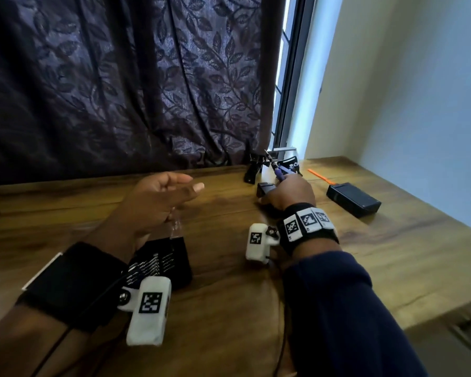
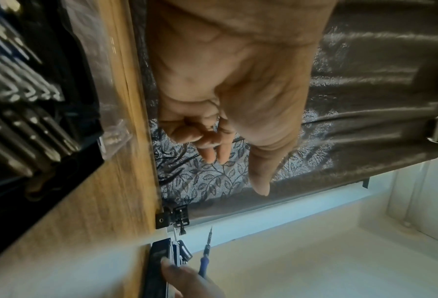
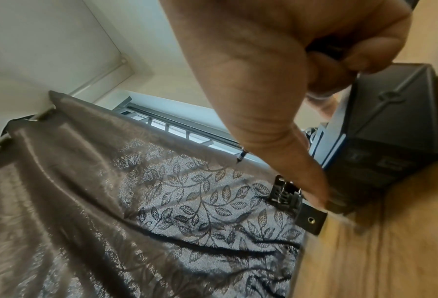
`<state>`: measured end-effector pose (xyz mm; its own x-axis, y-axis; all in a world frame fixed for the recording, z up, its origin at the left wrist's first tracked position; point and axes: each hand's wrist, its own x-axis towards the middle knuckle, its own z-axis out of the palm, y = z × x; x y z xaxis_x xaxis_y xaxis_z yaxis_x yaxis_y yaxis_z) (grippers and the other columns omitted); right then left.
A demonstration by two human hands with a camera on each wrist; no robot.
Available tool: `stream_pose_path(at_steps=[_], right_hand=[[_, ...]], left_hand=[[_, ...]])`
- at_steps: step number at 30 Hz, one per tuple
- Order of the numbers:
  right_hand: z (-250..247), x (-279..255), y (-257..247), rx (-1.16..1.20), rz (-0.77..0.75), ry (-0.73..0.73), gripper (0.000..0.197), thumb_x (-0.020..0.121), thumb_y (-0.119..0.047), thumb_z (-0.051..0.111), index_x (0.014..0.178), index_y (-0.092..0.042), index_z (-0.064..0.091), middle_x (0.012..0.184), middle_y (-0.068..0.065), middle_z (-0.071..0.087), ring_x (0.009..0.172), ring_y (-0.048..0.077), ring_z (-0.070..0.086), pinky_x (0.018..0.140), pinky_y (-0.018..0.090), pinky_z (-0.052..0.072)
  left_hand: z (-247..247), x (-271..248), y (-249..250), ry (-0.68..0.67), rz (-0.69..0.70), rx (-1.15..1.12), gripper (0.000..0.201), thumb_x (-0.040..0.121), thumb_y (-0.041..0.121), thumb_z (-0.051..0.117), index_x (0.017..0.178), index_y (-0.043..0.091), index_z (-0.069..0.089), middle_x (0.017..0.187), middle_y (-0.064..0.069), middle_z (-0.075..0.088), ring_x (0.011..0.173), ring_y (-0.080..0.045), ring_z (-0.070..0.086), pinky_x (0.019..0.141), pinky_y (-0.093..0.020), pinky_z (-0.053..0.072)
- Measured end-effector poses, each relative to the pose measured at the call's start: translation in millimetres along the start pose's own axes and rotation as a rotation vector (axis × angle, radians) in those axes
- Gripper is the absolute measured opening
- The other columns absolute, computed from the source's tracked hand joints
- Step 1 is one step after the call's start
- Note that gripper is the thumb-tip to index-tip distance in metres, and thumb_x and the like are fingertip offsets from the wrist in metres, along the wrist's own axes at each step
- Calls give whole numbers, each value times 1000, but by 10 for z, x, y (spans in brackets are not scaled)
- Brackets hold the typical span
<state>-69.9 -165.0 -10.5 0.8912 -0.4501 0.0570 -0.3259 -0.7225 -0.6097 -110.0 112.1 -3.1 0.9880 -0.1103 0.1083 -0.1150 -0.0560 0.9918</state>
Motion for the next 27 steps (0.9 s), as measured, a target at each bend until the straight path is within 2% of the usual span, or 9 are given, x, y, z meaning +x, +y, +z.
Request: stream_pose_path(at_steps=[4,7,10,12,13,15,18,23,27], right_hand=[[-57,14,23,-48,6,-41,82,67,-33,93,141,-27,57,124,1,66,107,22,63,85,31,52],[-97,-7,14,-7,7,-39,78,67,-31,93,137,-26,58,117,0,64,91,16,58,72,29,48],[-57,-43,-61,88,-19,-62,67,68,-33,92,124,-19,59,106,-7,60,79,8,54,61,26,44],[-9,-95,-176,199,-57,-113,58,65,-34,94,109,-18,61,101,-2,64,82,12,59,62,26,52],[8,-147,-230,292,-75,-160,49,66,-30,94,100,-18,59,95,0,65,77,12,60,55,23,51],[67,-299,-370,494,-114,-299,38,71,-21,92,83,-20,56,77,-1,63,58,9,57,38,19,39],[193,-492,-565,697,-224,-467,45,65,-22,93,64,-25,48,63,0,59,51,14,54,41,23,33],[333,-836,-824,936,-283,-595,53,72,-17,89,66,-29,38,57,-8,44,47,8,45,44,24,28],[464,-1209,-1111,1018,-302,-611,43,81,-11,81,70,-25,42,56,-5,43,43,6,42,42,23,30]], left_hand=[[-25,9,-54,-10,-8,50,48,77,26,83,117,5,67,76,0,67,44,3,49,43,-11,38],[-43,7,-73,-30,-36,93,38,84,22,81,117,7,68,76,0,67,44,4,50,44,-10,39],[-79,-2,-90,-65,-73,71,58,66,43,87,114,15,70,77,-1,67,50,-5,48,47,-20,40],[-124,-13,-85,-65,-96,49,65,60,48,89,113,16,70,87,-7,69,58,-9,49,54,-24,42],[-130,-22,-76,-65,-103,40,65,60,47,89,113,16,70,90,-9,69,60,-10,50,55,-25,43],[-153,-38,-55,-55,-120,41,62,65,43,87,115,14,67,89,-9,67,62,-11,52,56,-24,47],[-193,-77,-57,-55,-154,9,48,83,30,81,123,11,63,95,-11,62,75,-13,58,60,-23,54],[-285,-279,12,-159,-166,-49,64,68,66,69,118,27,70,102,-11,72,88,-22,72,77,-39,61],[-306,-428,71,-133,-120,-154,56,84,76,49,117,39,75,120,-12,74,110,-36,71,91,-55,60]])
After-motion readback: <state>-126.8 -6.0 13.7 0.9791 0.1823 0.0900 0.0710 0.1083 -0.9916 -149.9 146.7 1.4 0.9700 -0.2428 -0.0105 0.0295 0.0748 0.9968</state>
